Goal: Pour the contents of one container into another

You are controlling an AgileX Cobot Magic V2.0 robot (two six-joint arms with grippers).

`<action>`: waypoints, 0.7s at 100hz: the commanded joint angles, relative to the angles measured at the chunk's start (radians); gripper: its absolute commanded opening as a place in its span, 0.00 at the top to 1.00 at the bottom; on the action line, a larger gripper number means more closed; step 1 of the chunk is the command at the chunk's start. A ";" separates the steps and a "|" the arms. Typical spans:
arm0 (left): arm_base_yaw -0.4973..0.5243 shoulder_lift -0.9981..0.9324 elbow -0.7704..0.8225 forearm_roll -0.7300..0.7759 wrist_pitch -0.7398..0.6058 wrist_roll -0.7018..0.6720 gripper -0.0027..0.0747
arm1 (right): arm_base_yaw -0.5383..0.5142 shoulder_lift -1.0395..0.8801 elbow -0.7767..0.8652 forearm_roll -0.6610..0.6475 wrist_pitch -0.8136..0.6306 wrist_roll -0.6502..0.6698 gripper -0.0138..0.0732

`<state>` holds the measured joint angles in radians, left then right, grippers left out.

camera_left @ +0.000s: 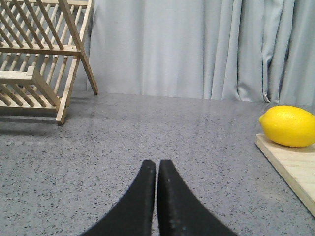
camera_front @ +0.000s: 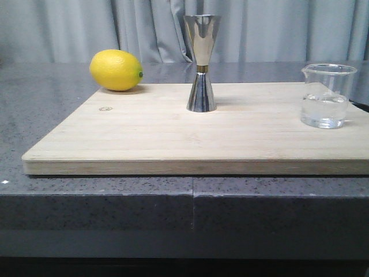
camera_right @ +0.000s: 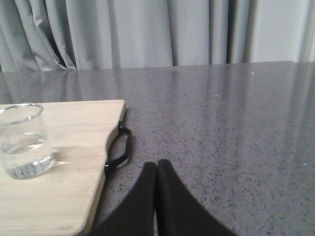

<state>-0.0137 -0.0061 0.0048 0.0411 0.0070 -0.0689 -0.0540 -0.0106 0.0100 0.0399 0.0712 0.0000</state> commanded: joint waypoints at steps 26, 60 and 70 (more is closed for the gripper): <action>-0.008 -0.023 0.021 -0.008 -0.071 -0.004 0.99 | 0.005 -0.018 0.025 -0.010 -0.084 -0.008 0.92; -0.008 -0.023 0.021 -0.008 -0.071 -0.004 0.99 | 0.005 -0.018 0.025 -0.040 -0.084 -0.008 0.92; -0.008 -0.023 0.021 -0.008 -0.071 -0.004 0.99 | 0.005 -0.018 0.025 -0.040 -0.084 -0.008 0.92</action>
<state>-0.0137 -0.0061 0.0048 0.0411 0.0070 -0.0689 -0.0540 -0.0106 0.0100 0.0164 0.0712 0.0000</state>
